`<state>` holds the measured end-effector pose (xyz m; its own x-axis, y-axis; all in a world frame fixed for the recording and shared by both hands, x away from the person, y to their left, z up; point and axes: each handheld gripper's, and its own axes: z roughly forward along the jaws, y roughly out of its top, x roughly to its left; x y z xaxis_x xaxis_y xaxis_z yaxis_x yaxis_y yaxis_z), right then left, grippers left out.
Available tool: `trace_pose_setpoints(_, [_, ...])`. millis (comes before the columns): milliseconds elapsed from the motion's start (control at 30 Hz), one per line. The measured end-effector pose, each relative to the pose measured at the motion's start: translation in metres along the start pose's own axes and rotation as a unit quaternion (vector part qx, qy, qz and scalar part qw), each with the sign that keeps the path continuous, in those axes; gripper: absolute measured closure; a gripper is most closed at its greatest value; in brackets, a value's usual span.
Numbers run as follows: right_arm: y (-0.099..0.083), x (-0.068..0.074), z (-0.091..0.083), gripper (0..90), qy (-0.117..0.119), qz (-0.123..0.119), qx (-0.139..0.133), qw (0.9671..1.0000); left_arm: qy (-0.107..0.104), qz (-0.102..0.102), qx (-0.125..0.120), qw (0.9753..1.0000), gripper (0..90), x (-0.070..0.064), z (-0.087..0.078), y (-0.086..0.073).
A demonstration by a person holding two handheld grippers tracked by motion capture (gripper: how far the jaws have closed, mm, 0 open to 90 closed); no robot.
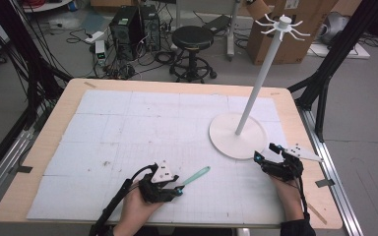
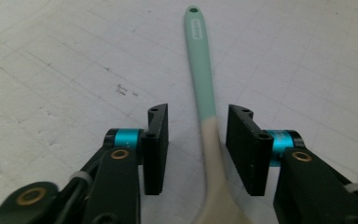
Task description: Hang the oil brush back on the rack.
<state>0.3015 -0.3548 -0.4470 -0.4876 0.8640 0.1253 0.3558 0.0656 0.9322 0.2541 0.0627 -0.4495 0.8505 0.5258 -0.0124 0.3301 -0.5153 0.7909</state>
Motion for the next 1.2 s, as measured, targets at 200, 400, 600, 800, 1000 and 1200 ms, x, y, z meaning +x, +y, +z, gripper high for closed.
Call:
trace_pose_setpoints(200, [0.0, 0.0, 0.0, 22.4, 0.001, 0.0, 0.0, 1.0, 0.005, -0.007, 0.001, 1.0, 73.9, -0.007, 0.0, 0.0])
trace_pose_setpoints(400, [0.0, 0.0, 0.0, 22.3, 0.0, -0.001, -0.001, 1.0, 0.001, -0.015, 0.002, 0.9999, 81.4, -0.004, 0.0, 0.0])
trace_pose_setpoints(600, [0.0, 0.0, 0.0, 22.4, 0.0, 0.0, 0.0, 1.0, 0.001, -0.016, -0.001, 0.9999, 81.9, -0.004, -0.001, -0.001])
trace_pose_setpoints(800, [0.0, 0.0, 0.0, 22.4, 0.001, 0.0, -0.001, 1.0, -0.014, -0.024, -0.002, 0.9996, 82.2, 0.001, -0.002, -0.001])
trace_pose_setpoints(1000, [0.0, 0.0, 0.0, 22.4, 0.001, 0.0, 0.0, 1.0, -0.034, -0.035, -0.015, 0.9987, 82.2, 0.005, -0.004, 0.001])
trace_pose_setpoints(1200, [0.0, 0.0, 0.0, 22.4, 0.0, 0.0, 0.0, 1.0, -0.042, -0.047, -0.037, 0.9973, 82.3, 0.015, -0.015, 0.01])
